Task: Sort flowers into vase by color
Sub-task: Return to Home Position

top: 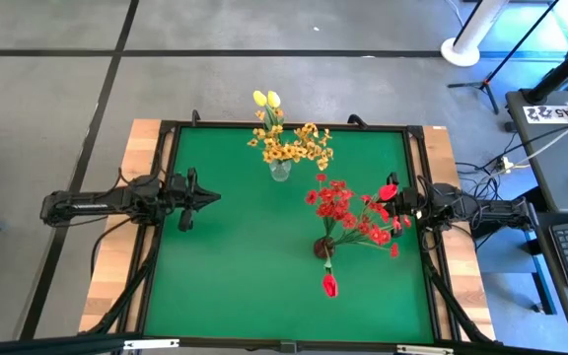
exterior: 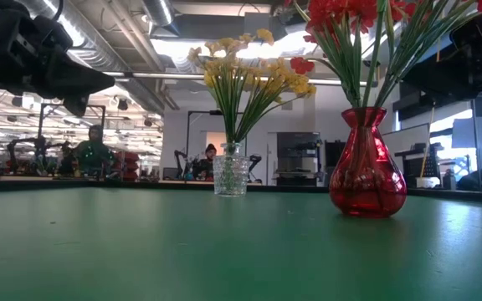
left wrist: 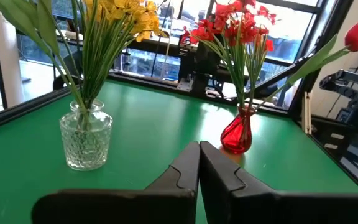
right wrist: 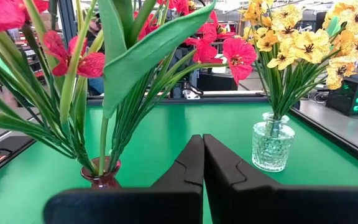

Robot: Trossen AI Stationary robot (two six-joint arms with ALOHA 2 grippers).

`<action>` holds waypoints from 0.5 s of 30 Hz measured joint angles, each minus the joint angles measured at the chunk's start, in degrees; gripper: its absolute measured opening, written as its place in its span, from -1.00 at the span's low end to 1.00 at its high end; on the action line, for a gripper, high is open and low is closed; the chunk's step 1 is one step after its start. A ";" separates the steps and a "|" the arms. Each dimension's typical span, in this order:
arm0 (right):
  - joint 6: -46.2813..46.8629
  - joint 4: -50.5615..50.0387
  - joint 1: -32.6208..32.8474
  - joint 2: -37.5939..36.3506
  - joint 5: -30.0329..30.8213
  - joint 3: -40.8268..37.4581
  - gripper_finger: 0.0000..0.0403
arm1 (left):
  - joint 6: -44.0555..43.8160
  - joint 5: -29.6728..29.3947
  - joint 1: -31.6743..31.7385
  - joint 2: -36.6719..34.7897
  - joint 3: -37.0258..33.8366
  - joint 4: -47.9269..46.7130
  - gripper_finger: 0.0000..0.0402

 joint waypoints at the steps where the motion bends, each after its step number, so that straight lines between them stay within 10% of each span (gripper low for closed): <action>1: 0.00 0.02 0.00 0.00 -0.01 0.00 -1.00 | -0.10 0.00 0.00 0.00 0.00 0.00 -0.96; 15: -0.02 0.50 0.00 0.00 0.04 0.00 -1.00 | -0.14 0.00 0.02 0.00 0.00 -0.02 -0.93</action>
